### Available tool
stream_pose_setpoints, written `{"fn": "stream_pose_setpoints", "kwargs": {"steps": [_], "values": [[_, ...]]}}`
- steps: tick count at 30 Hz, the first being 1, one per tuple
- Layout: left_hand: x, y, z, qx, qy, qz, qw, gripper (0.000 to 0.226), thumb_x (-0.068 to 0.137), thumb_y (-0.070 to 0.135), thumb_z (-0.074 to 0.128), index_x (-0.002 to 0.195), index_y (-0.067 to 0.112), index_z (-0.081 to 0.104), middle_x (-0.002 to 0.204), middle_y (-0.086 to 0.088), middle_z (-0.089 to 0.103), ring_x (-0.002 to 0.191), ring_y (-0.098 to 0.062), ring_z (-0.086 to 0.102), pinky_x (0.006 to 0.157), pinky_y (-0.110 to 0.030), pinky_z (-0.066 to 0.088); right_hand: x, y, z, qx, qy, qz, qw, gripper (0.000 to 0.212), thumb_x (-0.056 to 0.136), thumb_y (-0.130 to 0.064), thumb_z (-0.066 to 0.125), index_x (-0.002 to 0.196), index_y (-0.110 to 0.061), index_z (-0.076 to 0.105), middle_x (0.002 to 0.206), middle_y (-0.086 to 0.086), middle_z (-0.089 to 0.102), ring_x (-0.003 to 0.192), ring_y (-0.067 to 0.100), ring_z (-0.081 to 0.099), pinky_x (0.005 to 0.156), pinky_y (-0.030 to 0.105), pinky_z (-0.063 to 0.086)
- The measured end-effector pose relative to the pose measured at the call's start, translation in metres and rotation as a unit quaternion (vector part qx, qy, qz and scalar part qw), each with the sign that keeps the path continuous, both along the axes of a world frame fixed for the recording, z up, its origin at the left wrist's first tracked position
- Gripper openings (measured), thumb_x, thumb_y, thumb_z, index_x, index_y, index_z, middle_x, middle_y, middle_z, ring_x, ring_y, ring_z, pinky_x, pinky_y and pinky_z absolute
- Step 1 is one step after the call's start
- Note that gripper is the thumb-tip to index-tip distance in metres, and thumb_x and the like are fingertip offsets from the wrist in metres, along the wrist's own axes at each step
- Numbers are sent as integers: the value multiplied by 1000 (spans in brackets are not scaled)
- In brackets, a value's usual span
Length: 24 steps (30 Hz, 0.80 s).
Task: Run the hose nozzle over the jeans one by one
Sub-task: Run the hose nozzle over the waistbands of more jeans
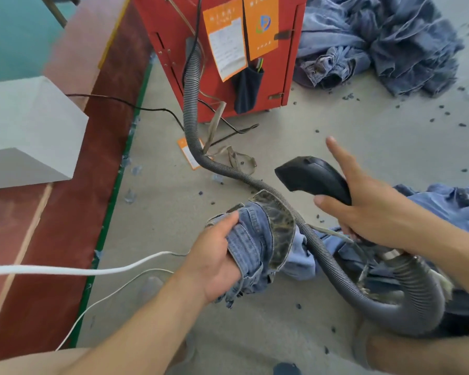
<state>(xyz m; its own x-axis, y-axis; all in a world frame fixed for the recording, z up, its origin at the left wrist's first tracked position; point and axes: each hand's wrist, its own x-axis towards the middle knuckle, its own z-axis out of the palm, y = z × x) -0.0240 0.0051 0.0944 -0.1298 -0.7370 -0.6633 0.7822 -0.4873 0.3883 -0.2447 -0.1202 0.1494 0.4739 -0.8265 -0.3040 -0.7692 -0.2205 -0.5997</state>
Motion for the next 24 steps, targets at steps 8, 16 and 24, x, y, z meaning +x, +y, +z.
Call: {"fn": "stream_pose_setpoints", "kwargs": {"steps": [8,16,24], "values": [[4,5,2,-33,-3,-25,999,41,92,-14,45,120,-1,71,125,-29,68,108,-44,71,84,-53,62,-9,4,37,72,19,107,991,20,92,-48,59,108,-51,48,59,-9,67,40,11,58,42,19,45],[5,9,-3,-57,-79,-64,993,56,88,-26,38,132,3,58,125,-27,69,112,-45,69,88,-57,60,-4,0,25,168,8,105,980,13,99,-44,63,93,-33,60,55,12,65,43,31,60,48,33,52],[-2,17,2,-79,-43,-142,986,42,93,15,63,135,10,64,137,-18,65,127,-36,63,107,-50,51,-34,-25,13,213,-167,-126,954,47,73,-68,81,93,-27,67,65,6,56,43,29,52,46,40,51]]}}
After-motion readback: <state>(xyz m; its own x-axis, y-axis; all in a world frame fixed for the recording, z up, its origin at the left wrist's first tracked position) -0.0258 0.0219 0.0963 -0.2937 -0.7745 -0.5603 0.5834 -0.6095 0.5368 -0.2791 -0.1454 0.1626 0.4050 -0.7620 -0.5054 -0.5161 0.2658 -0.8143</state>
